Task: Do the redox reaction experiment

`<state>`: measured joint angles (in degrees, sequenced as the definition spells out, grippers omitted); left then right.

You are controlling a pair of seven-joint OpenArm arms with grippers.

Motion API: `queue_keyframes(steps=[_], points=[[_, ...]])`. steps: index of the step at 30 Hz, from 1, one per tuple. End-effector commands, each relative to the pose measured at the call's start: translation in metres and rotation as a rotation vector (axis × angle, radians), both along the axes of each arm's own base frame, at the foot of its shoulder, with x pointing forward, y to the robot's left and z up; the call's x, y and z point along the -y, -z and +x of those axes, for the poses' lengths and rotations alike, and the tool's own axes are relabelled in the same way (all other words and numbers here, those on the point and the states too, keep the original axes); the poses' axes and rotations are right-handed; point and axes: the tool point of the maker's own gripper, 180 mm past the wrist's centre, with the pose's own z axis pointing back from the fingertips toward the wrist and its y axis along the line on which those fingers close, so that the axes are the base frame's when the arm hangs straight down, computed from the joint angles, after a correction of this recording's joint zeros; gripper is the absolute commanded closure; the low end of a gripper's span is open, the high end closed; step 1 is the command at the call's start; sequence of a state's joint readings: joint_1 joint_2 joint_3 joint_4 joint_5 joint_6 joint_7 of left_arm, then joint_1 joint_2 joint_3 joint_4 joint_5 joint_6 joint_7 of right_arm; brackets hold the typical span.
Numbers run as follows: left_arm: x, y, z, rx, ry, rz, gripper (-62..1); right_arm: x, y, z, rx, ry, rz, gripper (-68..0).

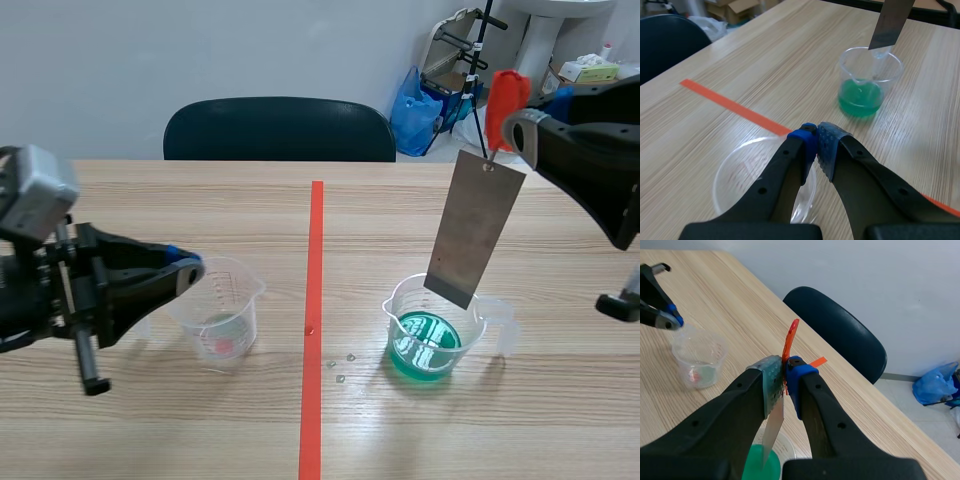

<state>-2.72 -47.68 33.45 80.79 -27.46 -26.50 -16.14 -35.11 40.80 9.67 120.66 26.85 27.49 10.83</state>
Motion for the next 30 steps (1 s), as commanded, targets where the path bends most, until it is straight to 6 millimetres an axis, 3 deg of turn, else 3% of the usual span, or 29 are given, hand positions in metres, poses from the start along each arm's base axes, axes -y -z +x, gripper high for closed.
queue_keyframes(steps=[1, 14, 30], points=[[0.017, -0.009, 0.004, 0.014, 0.014, -0.036, -2.1, -0.003, -0.013, 0.0, 0.042, -0.014, 0.014, -1.9], [0.109, -0.007, 0.01, -0.06, 0.155, -0.084, -2.1, -0.003, -0.013, 0.0, 0.042, -0.014, 0.014, -1.9], [0.16, -0.01, 0.013, -0.104, 0.212, -0.147, -2.1, -0.003, -0.013, 0.0, 0.041, -0.014, 0.013, -1.9]])
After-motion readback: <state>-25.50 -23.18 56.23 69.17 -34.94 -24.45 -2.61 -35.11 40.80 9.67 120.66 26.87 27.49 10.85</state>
